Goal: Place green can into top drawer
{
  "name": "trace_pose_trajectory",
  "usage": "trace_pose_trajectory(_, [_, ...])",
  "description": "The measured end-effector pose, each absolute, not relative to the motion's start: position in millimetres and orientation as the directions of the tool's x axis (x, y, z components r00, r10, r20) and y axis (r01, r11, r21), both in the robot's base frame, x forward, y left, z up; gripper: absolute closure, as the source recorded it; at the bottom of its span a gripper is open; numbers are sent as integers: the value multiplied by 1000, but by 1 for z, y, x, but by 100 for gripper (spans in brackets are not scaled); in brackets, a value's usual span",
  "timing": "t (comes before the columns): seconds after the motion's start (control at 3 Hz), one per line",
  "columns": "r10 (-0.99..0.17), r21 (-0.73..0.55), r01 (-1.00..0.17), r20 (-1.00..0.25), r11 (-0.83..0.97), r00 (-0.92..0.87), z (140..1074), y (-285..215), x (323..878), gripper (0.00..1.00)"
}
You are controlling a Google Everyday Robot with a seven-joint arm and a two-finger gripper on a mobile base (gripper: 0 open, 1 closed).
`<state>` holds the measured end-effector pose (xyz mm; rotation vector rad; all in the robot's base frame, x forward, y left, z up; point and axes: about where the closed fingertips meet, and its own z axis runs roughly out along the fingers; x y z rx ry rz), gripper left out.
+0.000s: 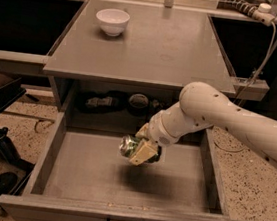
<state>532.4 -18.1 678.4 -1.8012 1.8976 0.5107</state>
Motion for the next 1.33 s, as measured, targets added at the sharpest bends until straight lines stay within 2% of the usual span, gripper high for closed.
trace_pose_trajectory(1.0, [-791,46,-998,-612,-35,0,616,15,517,100])
trace_pose_trajectory(1.33, [-791,47,-998,-612,-36,0,618,15,517,81])
